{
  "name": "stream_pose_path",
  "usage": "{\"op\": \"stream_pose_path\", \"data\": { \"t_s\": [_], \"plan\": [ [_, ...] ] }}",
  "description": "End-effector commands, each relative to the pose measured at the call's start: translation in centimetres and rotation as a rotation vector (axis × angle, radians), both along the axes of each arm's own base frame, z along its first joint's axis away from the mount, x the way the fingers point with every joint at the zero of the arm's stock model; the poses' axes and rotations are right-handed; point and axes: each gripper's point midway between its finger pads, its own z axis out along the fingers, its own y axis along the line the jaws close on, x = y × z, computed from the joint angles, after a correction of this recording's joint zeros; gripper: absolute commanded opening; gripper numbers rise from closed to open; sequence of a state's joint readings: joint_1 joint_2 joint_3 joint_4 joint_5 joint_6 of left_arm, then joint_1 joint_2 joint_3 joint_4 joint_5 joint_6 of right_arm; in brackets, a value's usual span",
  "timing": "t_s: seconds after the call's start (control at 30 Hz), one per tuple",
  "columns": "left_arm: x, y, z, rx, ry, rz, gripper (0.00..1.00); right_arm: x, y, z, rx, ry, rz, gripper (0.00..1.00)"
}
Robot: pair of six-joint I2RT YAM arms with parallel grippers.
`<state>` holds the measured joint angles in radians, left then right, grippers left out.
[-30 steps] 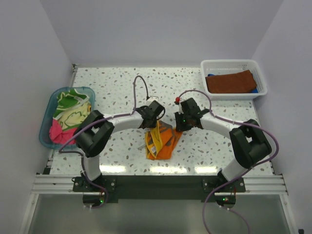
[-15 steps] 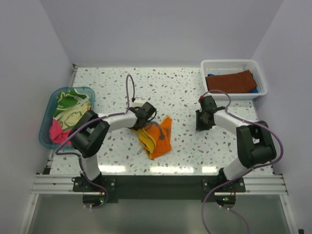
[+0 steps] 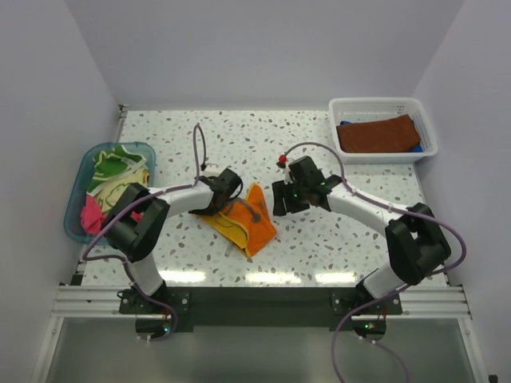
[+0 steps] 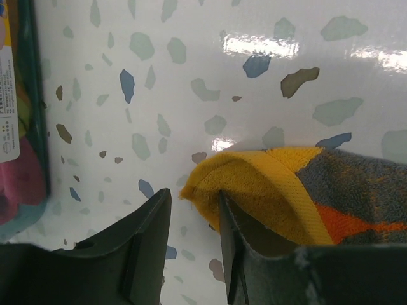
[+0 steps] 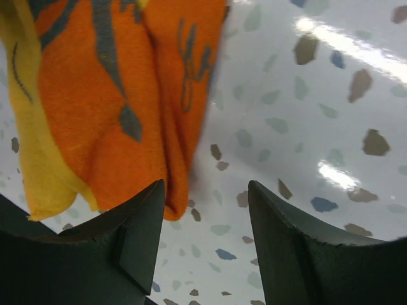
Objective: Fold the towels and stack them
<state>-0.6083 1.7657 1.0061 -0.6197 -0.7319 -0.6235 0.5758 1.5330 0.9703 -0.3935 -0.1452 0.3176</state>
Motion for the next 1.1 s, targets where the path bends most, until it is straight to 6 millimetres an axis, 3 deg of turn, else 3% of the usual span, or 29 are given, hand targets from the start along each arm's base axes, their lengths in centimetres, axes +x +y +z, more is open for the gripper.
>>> {"op": "stream_pose_path", "data": {
  "t_s": [0.0, 0.17, 0.27, 0.3, 0.33, 0.37, 0.4, 0.43, 0.47, 0.53, 0.57, 0.63, 0.73, 0.83, 0.97, 1.0, 1.07],
  "plan": [
    [-0.2, 0.4, 0.3, -0.007, -0.015, -0.002, 0.42, -1.6, 4.4, 0.7, 0.116, 0.051, 0.121, 0.59],
    [-0.8, 0.7, -0.5, -0.023, -0.001, 0.007, 0.42, -4.2, 6.8, -0.3, 0.144, 0.107, 0.209, 0.61],
    [-1.0, 1.2, -1.0, -0.018, 0.010, 0.021, 0.42, -5.0, 6.6, -2.0, 0.106, 0.159, 0.230, 0.57],
    [-1.1, 1.4, -1.1, -0.014, 0.014, 0.023, 0.42, -5.0, 6.2, -2.5, 0.076, 0.167, 0.224, 0.52],
    [-1.2, 1.4, -1.2, -0.014, 0.017, 0.024, 0.42, -4.7, 5.4, -3.1, 0.023, 0.155, 0.203, 0.26],
    [-1.3, 1.5, -1.3, -0.011, 0.022, 0.028, 0.42, -4.4, 4.4, -3.1, -0.024, 0.142, 0.176, 0.11],
    [-1.3, 1.6, -1.3, -0.012, 0.021, 0.030, 0.42, -3.8, 3.5, -2.8, -0.064, 0.114, 0.157, 0.02],
    [-1.5, 1.7, -1.3, -0.011, 0.023, 0.030, 0.42, -2.8, 1.2, -2.7, -0.163, 0.077, 0.093, 0.00],
    [-1.6, 1.7, -1.4, -0.013, 0.026, 0.031, 0.42, -1.7, 0.6, -0.9, -0.178, 0.017, 0.062, 0.00],
    [-1.7, 1.7, -1.3, -0.020, 0.021, 0.031, 0.42, -0.2, -1.5, 0.9, -0.245, -0.058, -0.007, 0.00],
    [-1.8, 1.7, -1.3, -0.024, 0.021, 0.030, 0.42, 1.0, -3.5, 2.7, -0.291, -0.121, -0.083, 0.00],
    [-1.8, 1.7, -1.3, -0.032, 0.018, 0.027, 0.42, 2.4, -6.1, 4.1, -0.331, -0.158, -0.181, 0.00],
    [-1.7, 1.6, -1.3, -0.039, 0.015, 0.023, 0.42, 3.5, -8.3, 4.8, -0.333, -0.183, -0.261, 0.04],
    [-1.5, 1.0, -1.1, -0.063, 0.014, 0.005, 0.42, 5.2, -8.3, 5.6, -0.316, -0.227, -0.275, 0.08],
    [-1.1, -0.6, -0.5, -0.158, 0.002, -0.035, 0.42, 7.9, -6.0, 6.9, -0.282, -0.259, -0.214, 0.14],
    [-1.2, -0.8, -0.5, -0.172, 0.003, -0.040, 0.42, 8.4, -5.4, 6.1, -0.280, -0.241, -0.194, 0.25],
    [-1.2, -1.4, -0.3, -0.209, 0.004, -0.052, 0.42, 9.3, -4.5, 6.7, -0.266, -0.241, -0.182, 0.39]
  ]
}}
